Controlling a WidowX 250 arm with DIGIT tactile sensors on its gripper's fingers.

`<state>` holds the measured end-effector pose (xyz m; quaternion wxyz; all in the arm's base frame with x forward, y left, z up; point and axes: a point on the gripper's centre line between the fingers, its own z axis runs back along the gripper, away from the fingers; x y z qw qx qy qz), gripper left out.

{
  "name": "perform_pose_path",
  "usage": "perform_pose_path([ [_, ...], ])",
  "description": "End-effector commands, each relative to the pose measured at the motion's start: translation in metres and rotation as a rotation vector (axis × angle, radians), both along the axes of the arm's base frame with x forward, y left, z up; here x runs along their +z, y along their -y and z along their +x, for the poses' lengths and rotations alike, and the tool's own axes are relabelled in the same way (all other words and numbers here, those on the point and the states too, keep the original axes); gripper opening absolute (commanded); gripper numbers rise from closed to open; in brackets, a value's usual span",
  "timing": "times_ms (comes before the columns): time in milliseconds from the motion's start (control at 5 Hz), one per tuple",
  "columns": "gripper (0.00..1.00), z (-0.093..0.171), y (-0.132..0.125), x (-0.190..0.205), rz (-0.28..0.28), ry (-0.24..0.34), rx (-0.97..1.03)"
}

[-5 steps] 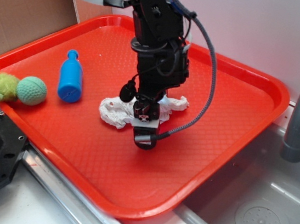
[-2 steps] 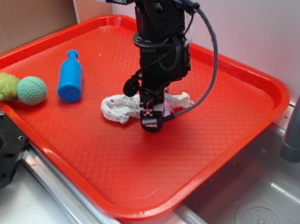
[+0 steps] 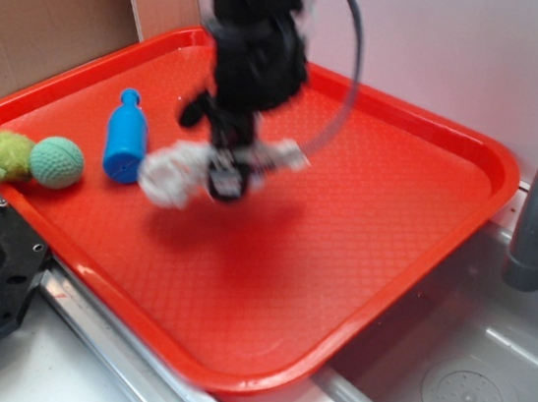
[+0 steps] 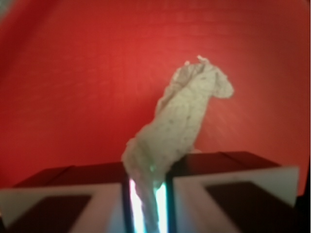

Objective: Grab the white paper.

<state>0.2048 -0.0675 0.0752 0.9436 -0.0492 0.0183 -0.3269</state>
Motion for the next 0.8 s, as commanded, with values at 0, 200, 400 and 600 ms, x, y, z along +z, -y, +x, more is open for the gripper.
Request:
perform_pose_path([
  [0,0.00,-0.013,-0.038,0.106,0.088,0.032,0.452],
  [200,0.00,-0.008,-0.031,0.151,0.116,0.069,0.500],
  [400,0.00,-0.004,-0.029,0.176,0.112,0.077,0.520],
  [600,0.00,-0.006,-0.027,0.177,0.121,0.090,0.535],
])
